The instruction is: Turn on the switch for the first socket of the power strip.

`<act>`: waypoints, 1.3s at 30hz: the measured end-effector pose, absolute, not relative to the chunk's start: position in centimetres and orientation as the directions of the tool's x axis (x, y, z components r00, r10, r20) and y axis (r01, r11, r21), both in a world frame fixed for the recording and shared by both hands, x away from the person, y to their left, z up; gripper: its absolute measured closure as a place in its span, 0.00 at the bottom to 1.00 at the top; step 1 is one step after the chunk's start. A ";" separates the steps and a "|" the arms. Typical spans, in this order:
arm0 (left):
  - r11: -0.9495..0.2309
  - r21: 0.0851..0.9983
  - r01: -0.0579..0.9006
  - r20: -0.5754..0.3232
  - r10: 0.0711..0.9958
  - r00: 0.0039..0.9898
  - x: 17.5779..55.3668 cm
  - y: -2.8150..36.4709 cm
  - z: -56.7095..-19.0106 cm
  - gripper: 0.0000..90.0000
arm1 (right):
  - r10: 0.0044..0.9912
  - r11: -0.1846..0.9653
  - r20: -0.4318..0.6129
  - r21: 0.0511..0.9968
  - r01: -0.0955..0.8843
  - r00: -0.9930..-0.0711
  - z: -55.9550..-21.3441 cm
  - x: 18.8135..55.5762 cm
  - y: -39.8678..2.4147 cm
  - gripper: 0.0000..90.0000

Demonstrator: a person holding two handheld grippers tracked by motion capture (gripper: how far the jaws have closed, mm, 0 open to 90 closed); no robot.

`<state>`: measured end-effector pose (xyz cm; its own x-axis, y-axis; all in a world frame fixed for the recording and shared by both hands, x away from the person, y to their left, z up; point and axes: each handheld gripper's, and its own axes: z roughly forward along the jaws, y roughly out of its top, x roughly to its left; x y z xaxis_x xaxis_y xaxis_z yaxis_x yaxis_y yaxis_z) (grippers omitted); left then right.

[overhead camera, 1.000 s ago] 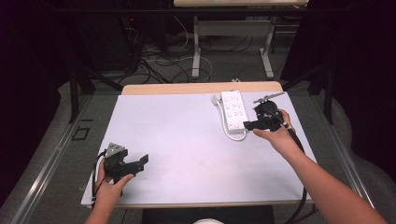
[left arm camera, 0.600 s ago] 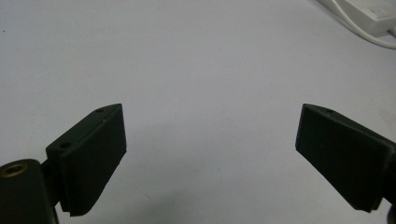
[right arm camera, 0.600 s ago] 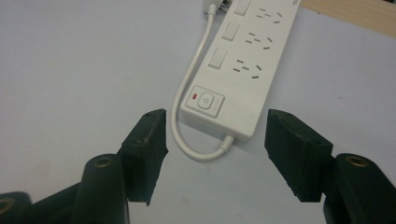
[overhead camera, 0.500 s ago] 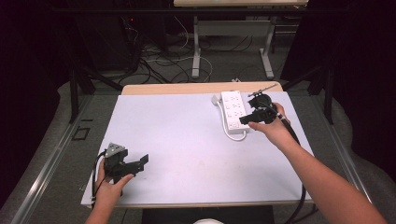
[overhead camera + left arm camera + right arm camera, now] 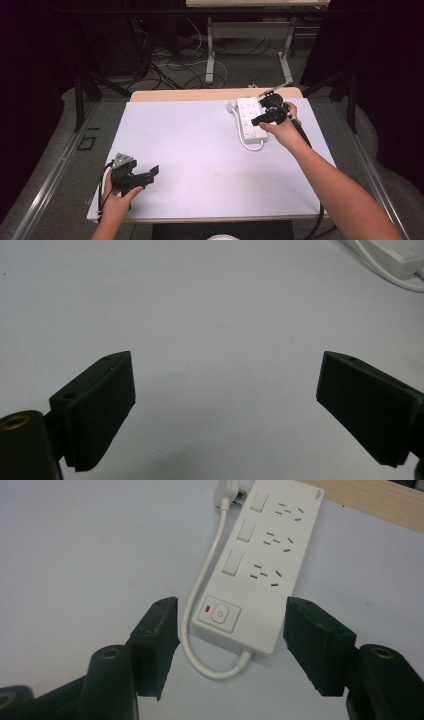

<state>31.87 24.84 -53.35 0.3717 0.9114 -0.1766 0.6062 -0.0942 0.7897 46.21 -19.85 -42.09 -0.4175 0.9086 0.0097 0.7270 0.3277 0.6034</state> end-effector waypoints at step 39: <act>-0.093 0.794 0.601 -0.174 0.912 0.371 31.9 24.9 -53.4 0.10 | 0.950 0.232 0.034 0.591 0.773 -0.311 -44.3 51.1 -18.5 0.42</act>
